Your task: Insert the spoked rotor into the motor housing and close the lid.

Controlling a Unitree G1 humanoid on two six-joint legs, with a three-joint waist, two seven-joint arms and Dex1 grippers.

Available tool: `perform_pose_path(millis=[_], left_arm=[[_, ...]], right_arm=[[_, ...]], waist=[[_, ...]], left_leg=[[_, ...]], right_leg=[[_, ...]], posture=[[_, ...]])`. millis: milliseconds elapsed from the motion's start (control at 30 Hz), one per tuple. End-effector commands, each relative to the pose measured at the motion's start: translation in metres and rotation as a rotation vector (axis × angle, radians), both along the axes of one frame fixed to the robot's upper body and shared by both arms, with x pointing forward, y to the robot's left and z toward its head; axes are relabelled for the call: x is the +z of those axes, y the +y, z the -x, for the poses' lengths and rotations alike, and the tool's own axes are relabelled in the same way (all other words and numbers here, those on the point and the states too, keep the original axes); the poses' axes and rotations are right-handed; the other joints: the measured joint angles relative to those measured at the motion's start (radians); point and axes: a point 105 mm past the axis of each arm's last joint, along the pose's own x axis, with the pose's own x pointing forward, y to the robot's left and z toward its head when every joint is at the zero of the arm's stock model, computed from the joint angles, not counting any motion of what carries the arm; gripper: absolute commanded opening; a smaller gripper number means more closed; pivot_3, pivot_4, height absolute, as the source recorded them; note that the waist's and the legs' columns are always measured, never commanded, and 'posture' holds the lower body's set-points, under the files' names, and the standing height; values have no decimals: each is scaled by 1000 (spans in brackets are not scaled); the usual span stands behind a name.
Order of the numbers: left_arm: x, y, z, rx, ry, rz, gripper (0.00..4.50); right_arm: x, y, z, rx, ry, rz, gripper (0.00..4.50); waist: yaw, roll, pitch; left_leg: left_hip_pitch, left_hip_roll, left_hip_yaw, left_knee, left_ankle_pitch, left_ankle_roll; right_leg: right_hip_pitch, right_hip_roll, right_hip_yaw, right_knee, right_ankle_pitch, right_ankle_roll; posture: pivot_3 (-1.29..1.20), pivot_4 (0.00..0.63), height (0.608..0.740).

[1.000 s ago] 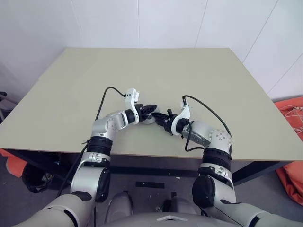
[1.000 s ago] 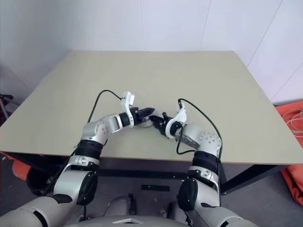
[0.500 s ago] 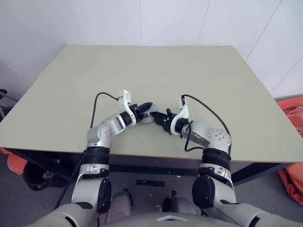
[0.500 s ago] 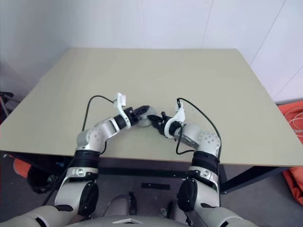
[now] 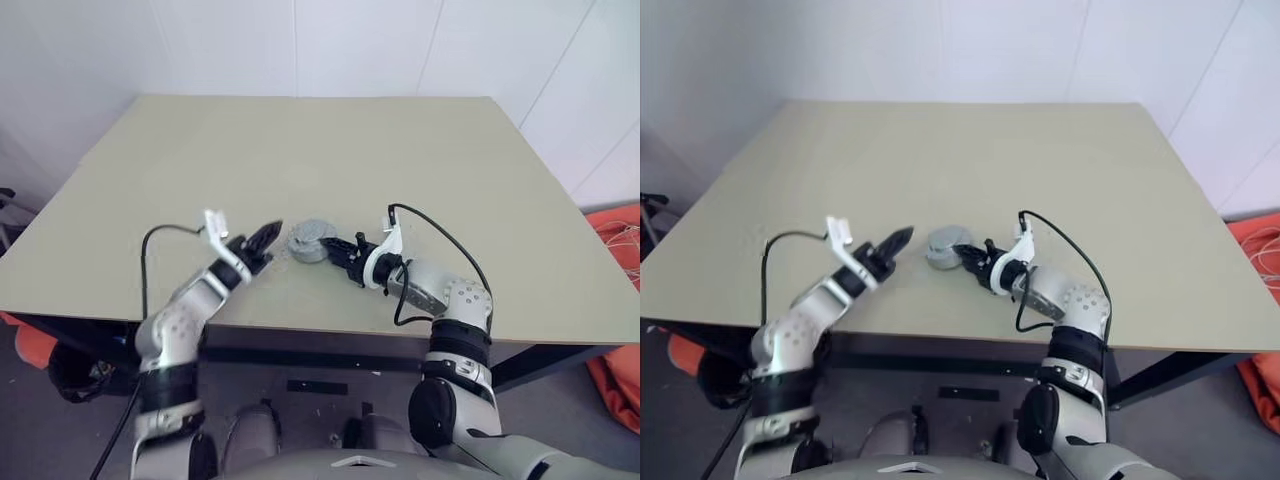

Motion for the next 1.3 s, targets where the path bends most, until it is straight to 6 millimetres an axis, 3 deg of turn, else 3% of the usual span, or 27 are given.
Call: perform_pose_path(millis=[33, 67, 167, 567, 700, 867, 1300], left_arm=[[23, -3, 19, -71, -81, 77, 0], [23, -1, 23, -75, -71, 100, 0], [22, -3, 36, -102, -35, 195, 560], [24, -3, 32, -62, 65, 448, 4443], [20, -1, 27, -30, 98, 499, 4478], [32, -4, 14, -9, 76, 587, 4478], [33, -35, -6, -93, 124, 649, 4478]], right_arm=[[46, 6, 2, 43, -180, -93, 1117], [49, 6, 2, 47, -193, -99, 1117], [61, 8, 3, 56, -229, -115, 1117], [76, 15, 11, 85, -259, -152, 1117], [80, 15, 16, 94, -259, -166, 1117], [82, 15, 23, 113, -248, -172, 1117], [90, 12, 31, 121, -248, -175, 1117]], waist=[[3, 0, 0], [4, 0, 0], [2, 0, 0], [2, 0, 0], [3, 0, 0], [5, -1, 0], [4, -1, 0]], left_leg=[[0, 0, 0, 1, 0, 0], [0, 0, 0, 1, 0, 0], [2, 0, 0, 3, 0, 0], [3, 1, 0, 5, 1, -2], [2, 0, -1, 5, 1, -2], [2, 0, -2, 8, 1, -2], [1, 0, -2, 11, 1, -2]], right_leg=[[0, 0, 0, 0, 0, 0], [0, 0, 0, 0, 0, 1], [3, 0, 0, 0, 1, 2], [5, 0, 0, 0, 2, 8], [5, 0, 0, 0, 2, 8], [6, 0, 0, 0, 1, 13], [8, -1, 1, 0, 3, 17]], posture=[[0, 0, 740], [0, 0, 740], [0, 0, 740], [0, 0, 740], [0, 0, 740], [0, 0, 740], [0, 0, 740]])
